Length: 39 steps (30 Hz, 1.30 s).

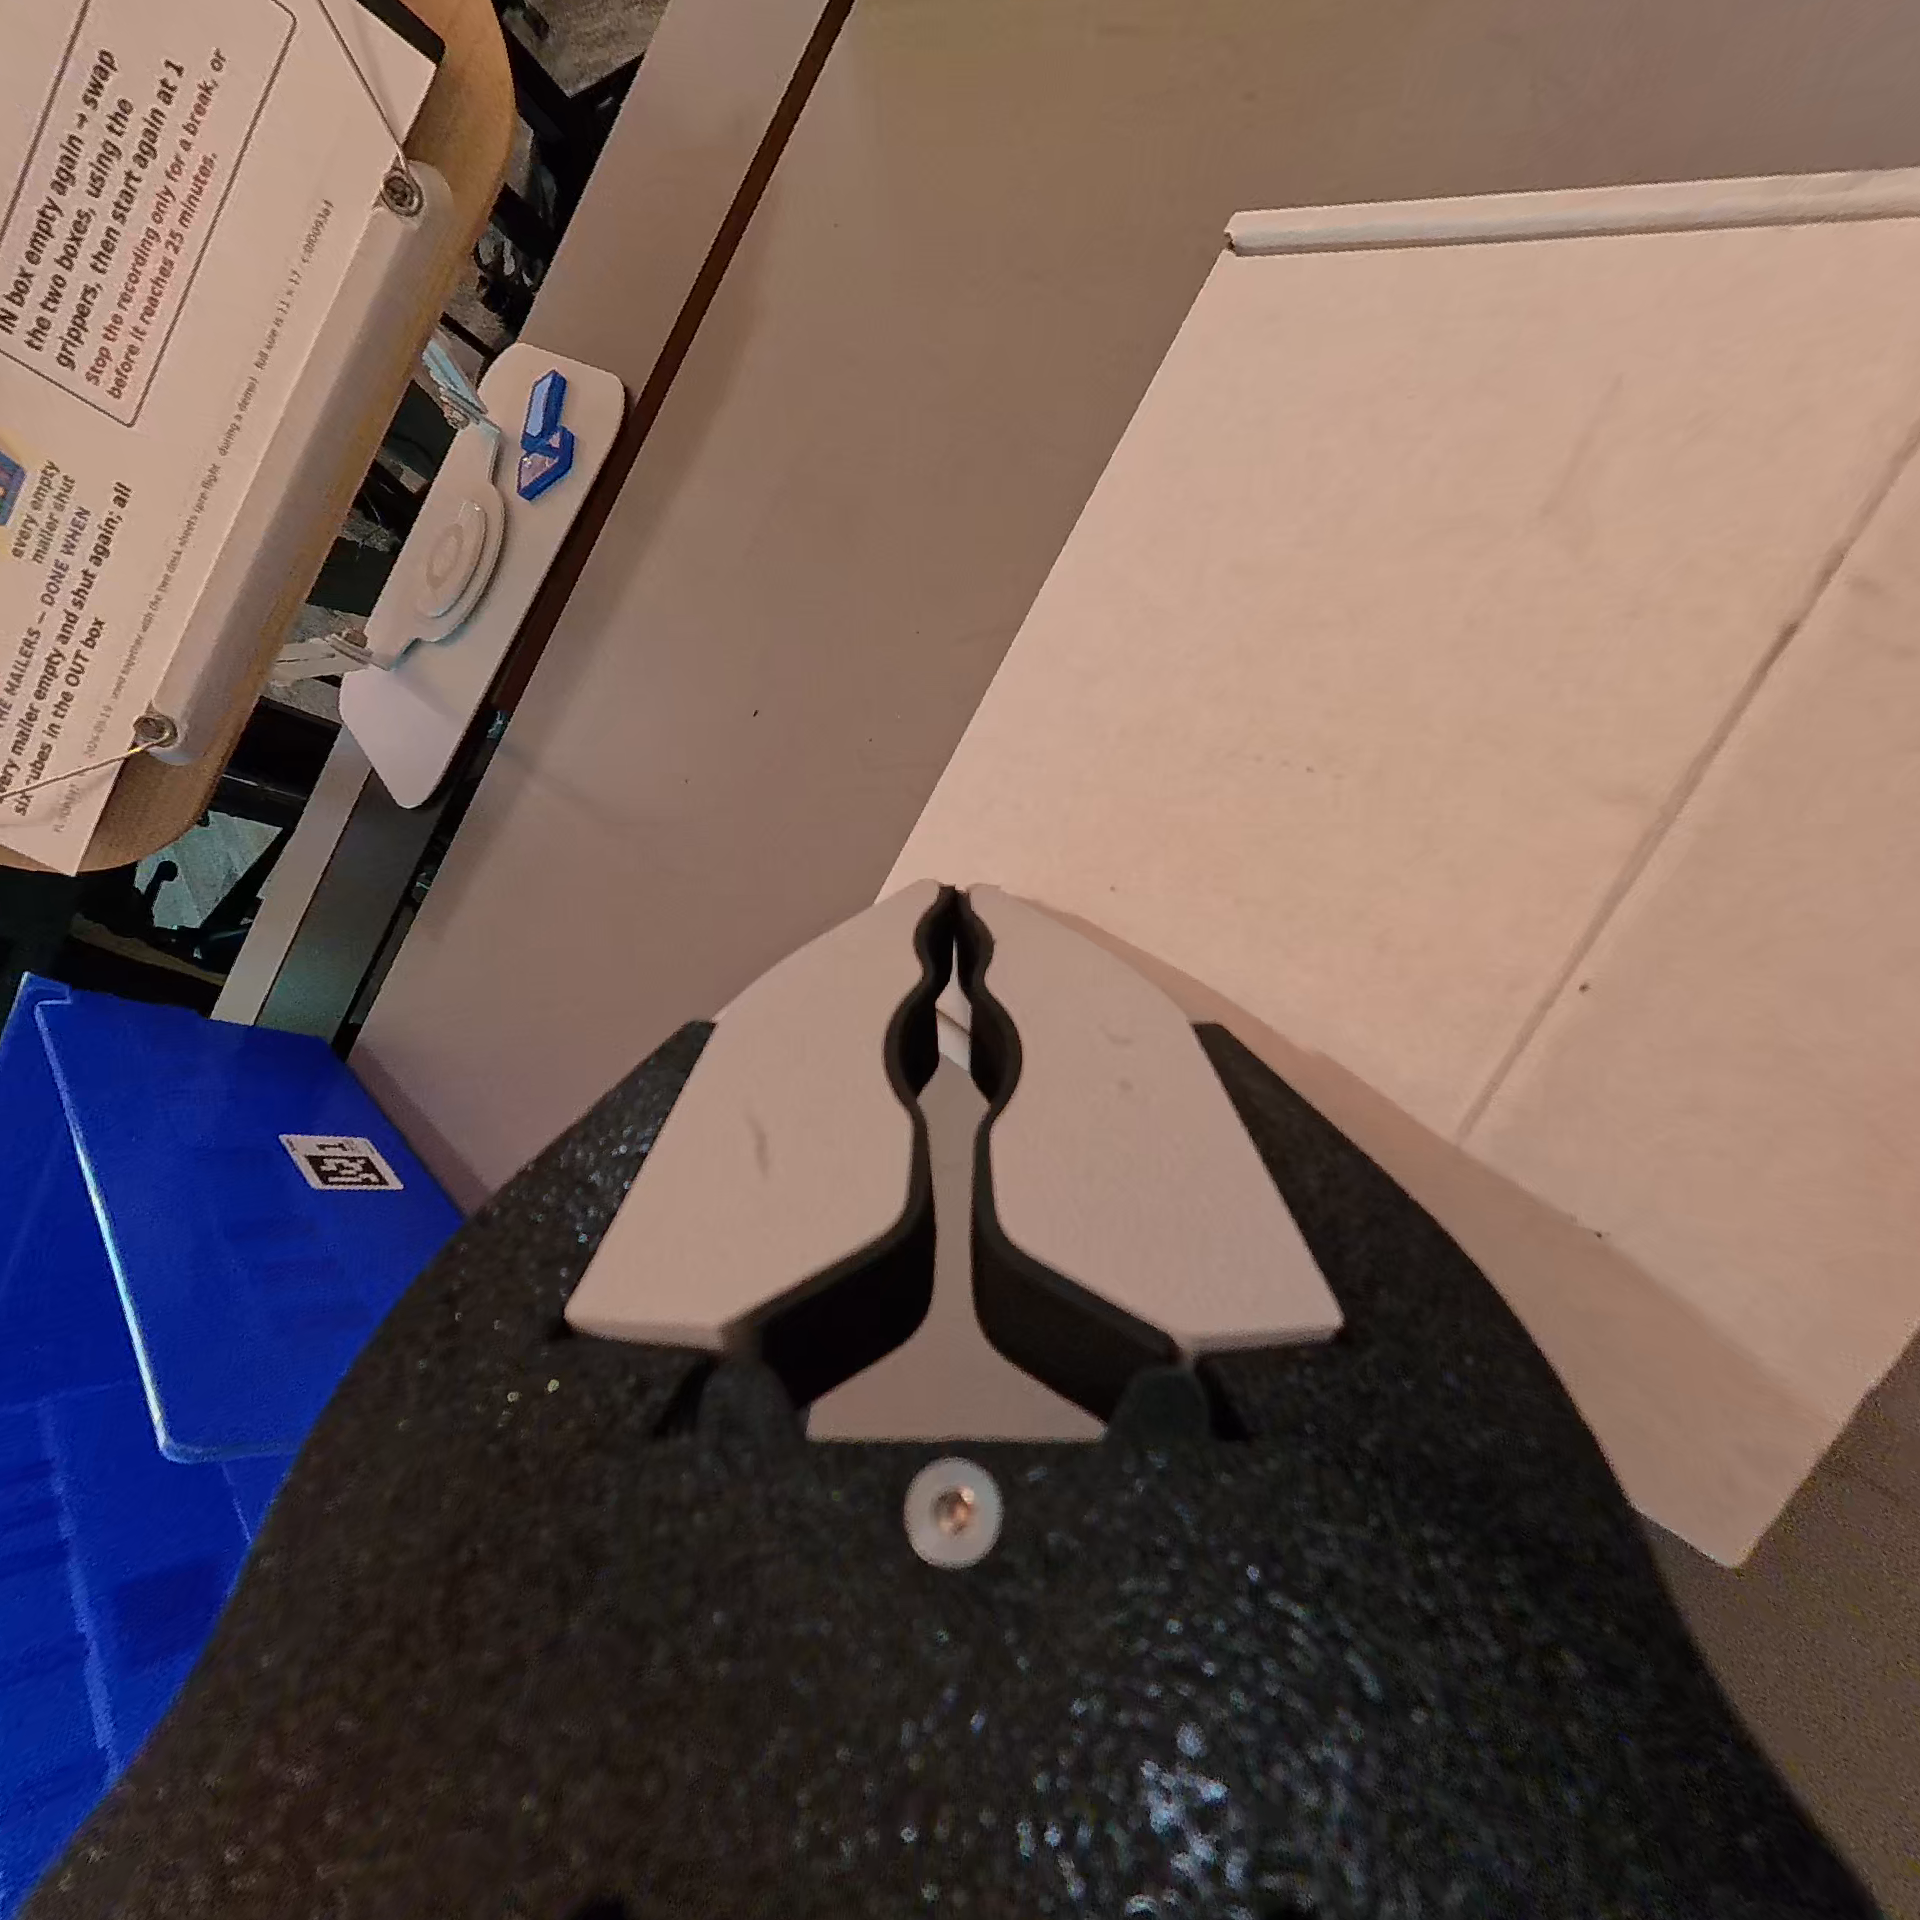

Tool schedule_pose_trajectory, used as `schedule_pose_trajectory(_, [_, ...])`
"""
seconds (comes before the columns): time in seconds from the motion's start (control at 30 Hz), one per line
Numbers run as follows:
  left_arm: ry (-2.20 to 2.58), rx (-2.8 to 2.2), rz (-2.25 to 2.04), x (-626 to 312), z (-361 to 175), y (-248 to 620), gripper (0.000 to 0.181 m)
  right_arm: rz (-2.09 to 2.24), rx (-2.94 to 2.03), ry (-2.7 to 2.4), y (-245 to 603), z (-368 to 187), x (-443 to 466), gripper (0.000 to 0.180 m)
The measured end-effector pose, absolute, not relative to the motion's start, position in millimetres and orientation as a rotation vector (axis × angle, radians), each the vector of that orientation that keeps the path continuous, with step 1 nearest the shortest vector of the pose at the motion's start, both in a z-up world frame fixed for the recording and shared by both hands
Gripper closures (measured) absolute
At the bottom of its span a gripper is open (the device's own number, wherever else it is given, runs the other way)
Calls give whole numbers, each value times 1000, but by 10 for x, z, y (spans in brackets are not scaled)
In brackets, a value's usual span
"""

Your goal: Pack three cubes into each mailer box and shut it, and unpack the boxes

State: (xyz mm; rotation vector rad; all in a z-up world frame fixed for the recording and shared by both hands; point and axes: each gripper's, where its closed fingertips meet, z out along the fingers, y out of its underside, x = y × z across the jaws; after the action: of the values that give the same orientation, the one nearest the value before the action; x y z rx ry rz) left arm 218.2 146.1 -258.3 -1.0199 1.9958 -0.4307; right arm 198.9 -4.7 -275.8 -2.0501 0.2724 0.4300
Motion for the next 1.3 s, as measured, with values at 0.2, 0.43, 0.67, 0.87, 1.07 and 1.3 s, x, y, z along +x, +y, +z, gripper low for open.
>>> schedule_pose_trajectory(0.2, [1984,-1015,-426,2181,-2578,1463,181,382,-2067,294,-35,-2794,2009,146])
schedule_pose_trajectory(0.43, [1985,-1012,-431,2179,-2576,1452,181,229,-2108,193,-21,-2807,2112,147])
schedule_pose_trajectory(0.67, [1975,-1011,-435,2179,-2572,1454,181,49,-2140,97,-13,-2827,2329,103])
schedule_pose_trajectory(0.87, [1979,-1055,-484,2139,-2571,1483,181,74,-2150,39,29,-2823,2292,104])
schedule_pose_trajectory(1.07, [1817,-1156,-773,1854,-2410,1476,171,24,-2190,-65,-4,-2851,2212,103])
schedule_pose_trajectory(1.3, [1882,-1046,-879,1403,-2566,1292,163,2,-2168,-98,-61,-2758,2273,102])
